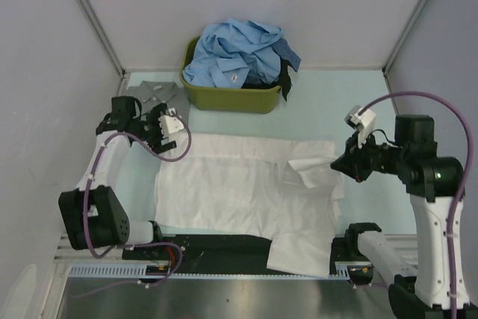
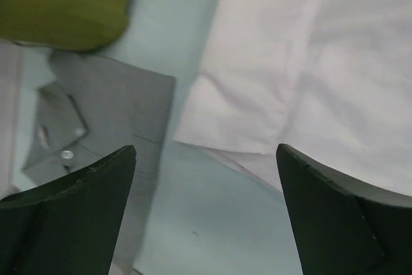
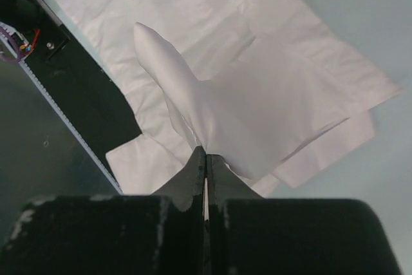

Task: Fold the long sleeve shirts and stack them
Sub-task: Fold the shirt

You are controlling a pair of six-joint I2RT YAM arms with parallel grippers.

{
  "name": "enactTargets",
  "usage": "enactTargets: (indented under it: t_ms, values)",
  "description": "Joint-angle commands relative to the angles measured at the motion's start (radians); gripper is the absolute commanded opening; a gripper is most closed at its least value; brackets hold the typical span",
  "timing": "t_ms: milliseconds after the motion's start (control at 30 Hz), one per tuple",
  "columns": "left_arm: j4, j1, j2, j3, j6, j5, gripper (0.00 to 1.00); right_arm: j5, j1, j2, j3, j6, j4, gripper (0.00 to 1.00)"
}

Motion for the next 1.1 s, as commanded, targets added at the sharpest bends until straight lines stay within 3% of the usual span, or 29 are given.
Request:
enactTargets:
  t_ms: [0, 67, 100, 133, 167, 267, 333, 367, 400, 433, 500, 533, 567, 633, 733, 833, 867, 1067]
  values:
    - [0.007, -0.007, -0.130, 0.076, -0.243, 0.177, 0.99, -0.096, 0.019, 0.108, -0.043, -0.031, 0.115, 0.00]
    - [0.058, -0.010, -0.202, 0.079, -0.347, 0.223, 0.99, -0.116, 0.052, 0.178, -0.069, -0.004, 0.158, 0.00]
    - [0.152, -0.011, -0.227, 0.052, -0.472, 0.202, 0.99, -0.124, 0.066, 0.203, -0.073, 0.007, 0.199, 0.00]
    - [0.239, -0.014, -0.248, 0.041, -0.780, 0.161, 0.99, -0.133, 0.086, 0.258, -0.078, 0.022, 0.222, 0.00]
    - [0.258, -0.016, -0.249, 0.042, -0.847, 0.144, 0.99, -0.147, 0.117, 0.284, -0.079, 0.051, 0.241, 0.00]
    - [0.031, -0.056, -0.229, 0.135, -0.708, 0.222, 0.99, -0.209, 0.151, 0.381, -0.073, 0.119, 0.302, 0.00]
    - [0.025, -0.120, -0.259, 0.137, -0.694, 0.185, 0.99, -0.239, 0.161, 0.419, -0.078, 0.168, 0.359, 0.00]
    - [0.109, -0.163, -0.337, 0.104, -0.700, 0.178, 0.99, -0.263, 0.165, 0.448, -0.082, 0.201, 0.383, 0.00]
    - [0.193, -0.212, -0.401, -0.012, -0.728, 0.044, 0.99, -0.280, 0.168, 0.464, -0.096, 0.264, 0.432, 0.00]
    - [0.284, -0.344, -0.460, -0.083, -0.792, -0.041, 0.99, -0.297, 0.169, 0.475, -0.104, 0.306, 0.463, 0.00]
    - [0.514, -0.497, -0.595, -0.280, -0.818, -0.227, 0.99, -0.340, 0.175, 0.517, -0.122, 0.430, 0.547, 0.00]
    - [0.572, -0.648, -0.615, -0.329, -0.827, -0.369, 1.00, -0.351, 0.178, 0.533, -0.132, 0.471, 0.575, 0.00]
    - [0.670, -0.722, -0.623, -0.366, -0.835, -0.425, 1.00, -0.377, 0.180, 0.545, -0.138, 0.514, 0.636, 0.00]
    - [0.759, -0.895, -0.585, -0.429, -0.850, -0.540, 0.99, -0.400, 0.181, 0.573, -0.164, 0.660, 0.693, 0.00]
    - [0.908, -1.051, -0.460, -0.437, -0.887, -0.658, 0.99, -0.446, 0.186, 0.590, -0.223, 0.888, 0.839, 0.00]
    - [1.098, -1.167, -0.329, -0.461, -0.849, -0.750, 0.99, -0.457, 0.185, 0.585, -0.270, 1.071, 1.004, 0.00]
    - [1.266, -1.197, -0.294, -0.481, -0.837, -0.845, 0.99, -0.454, 0.185, 0.584, -0.295, 1.107, 1.078, 0.00]
    - [1.640, -1.314, -0.062, -0.526, -0.728, -0.994, 0.99, -0.455, 0.186, 0.559, -0.359, 1.256, 1.209, 0.00]
